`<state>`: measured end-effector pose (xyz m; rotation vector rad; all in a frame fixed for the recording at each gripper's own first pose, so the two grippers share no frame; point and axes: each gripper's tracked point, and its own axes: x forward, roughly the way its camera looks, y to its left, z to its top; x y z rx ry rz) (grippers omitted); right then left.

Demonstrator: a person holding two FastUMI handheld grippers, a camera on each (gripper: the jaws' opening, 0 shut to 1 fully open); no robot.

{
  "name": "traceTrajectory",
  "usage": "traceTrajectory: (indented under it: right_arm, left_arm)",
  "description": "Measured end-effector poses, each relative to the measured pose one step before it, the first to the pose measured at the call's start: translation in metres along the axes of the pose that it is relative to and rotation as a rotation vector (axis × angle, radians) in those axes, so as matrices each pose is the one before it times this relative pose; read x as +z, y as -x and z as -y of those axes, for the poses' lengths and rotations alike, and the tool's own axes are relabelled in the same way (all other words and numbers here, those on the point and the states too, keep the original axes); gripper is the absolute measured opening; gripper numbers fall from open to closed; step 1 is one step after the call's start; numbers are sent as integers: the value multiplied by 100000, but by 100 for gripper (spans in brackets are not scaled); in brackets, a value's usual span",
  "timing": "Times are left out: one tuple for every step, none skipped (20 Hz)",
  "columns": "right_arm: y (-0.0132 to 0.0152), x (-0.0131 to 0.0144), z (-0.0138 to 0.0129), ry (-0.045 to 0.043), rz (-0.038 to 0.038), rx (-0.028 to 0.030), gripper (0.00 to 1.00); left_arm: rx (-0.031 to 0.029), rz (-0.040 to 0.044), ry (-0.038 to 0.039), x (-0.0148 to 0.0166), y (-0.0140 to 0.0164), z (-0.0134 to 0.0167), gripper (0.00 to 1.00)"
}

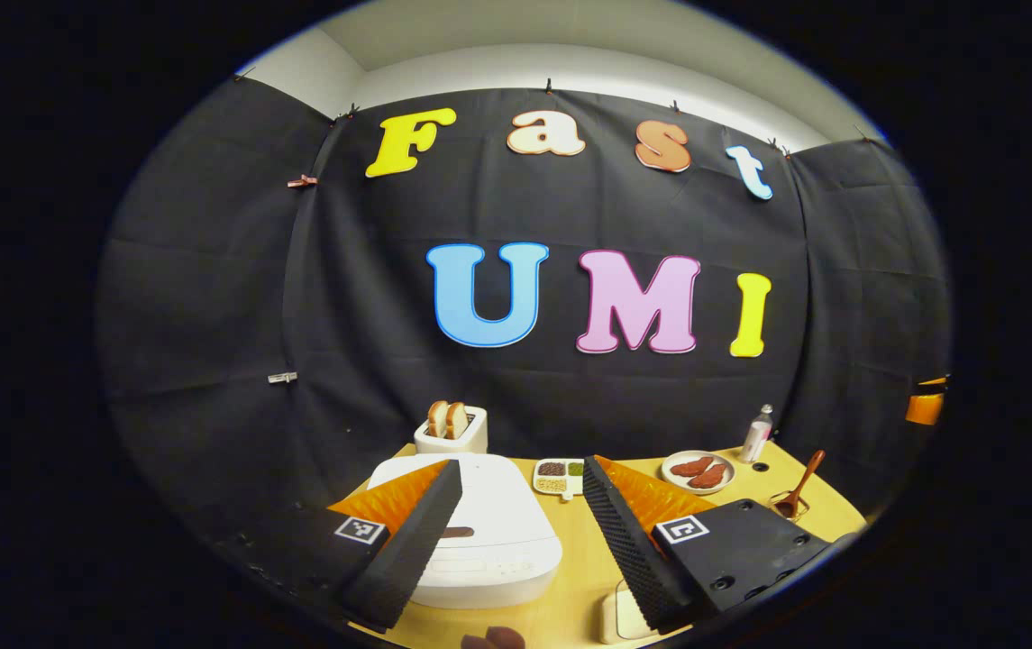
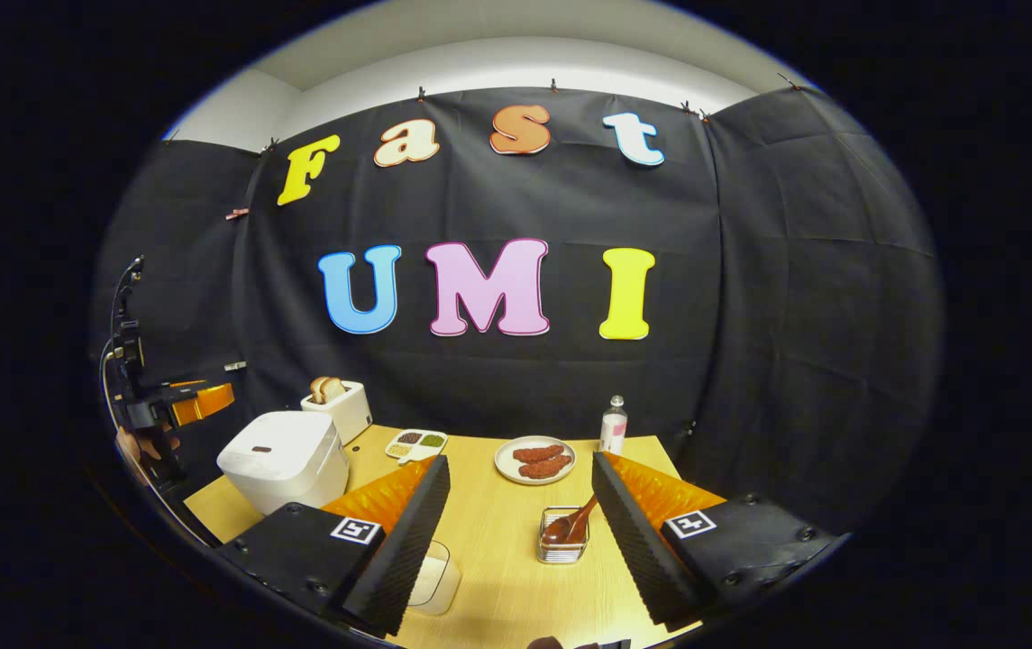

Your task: Close the left gripper, press the button to open the rice cooker; take a wooden spoon from the chopstick holder with the right hand, scoop a spoonful of rice and pour it into the rice cooker, then put the wooden spoon back into the chopstick holder.

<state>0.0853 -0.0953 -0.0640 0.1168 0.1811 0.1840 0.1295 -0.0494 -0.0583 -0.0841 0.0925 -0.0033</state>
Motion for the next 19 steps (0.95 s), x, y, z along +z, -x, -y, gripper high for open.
traceTrajectory:
  right_arm:
    - [190,930,-648,-1279,1781,590,98]
    - [108,957,-458,-1006,2133,410,98]
    - [128,877,-437,-139,1905,599,98]
    - [205,752,-437,361,1877,708,98]
    - [67,553,-395,648,1416,496,98]
    - [104,264,-297,1175,1009,267,98]
    - [55,230,-95,1221,556,-256,98]
    - [77,161,-169,1065,985,-395,98]
    - [174,363,-86,713,1035,-571,98]
    - [259,380,-33,345,1402,-977,98]
    - [154,430,53,-335,1162,-844,98]
    - [176,295,-170,-705,694,-720,98]
    - [204,214,-98,-728,827,-569,98]
    - [77,189,60,-712,411,-391,98]
    - [-89,0,-71,159,241,178,98]
    - [-55,-225,-32,778,-565,382,98]
    - [-81,-283,-28,862,-541,376,98]
    - [-50,-31,-75,499,-178,446,98]
    - [-30,9,-174,402,-91,330,98]
  left_arm:
    - [-1922,817,624,365,815,629,93]
    - [-1597,989,255,555,694,540,94]
    - [-1891,1034,24,619,644,620,94]
    - [-1879,1140,-152,472,577,632,93]
    - [-1567,1359,-143,650,536,543,93]
    - [-1246,1234,-465,571,391,380,93]
    - [-575,1302,-808,755,482,237,93]
    - [-633,1134,-358,440,396,210,93]
    - [-948,288,631,251,345,466,93]
    - [-1033,251,543,194,359,439,94]
    - [-541,198,218,246,433,173,93]
    - [23,-16,14,74,404,80,93]
    - [5,520,61,127,321,72,93]
    - [295,440,104,150,231,17,93]
    - [102,524,46,82,222,-11,93]
    - [586,617,-67,229,167,-115,93]
    - [455,295,-255,63,76,-187,93]
    - [733,314,-431,138,165,-216,93]
    - [748,-278,-563,-49,64,-228,94]
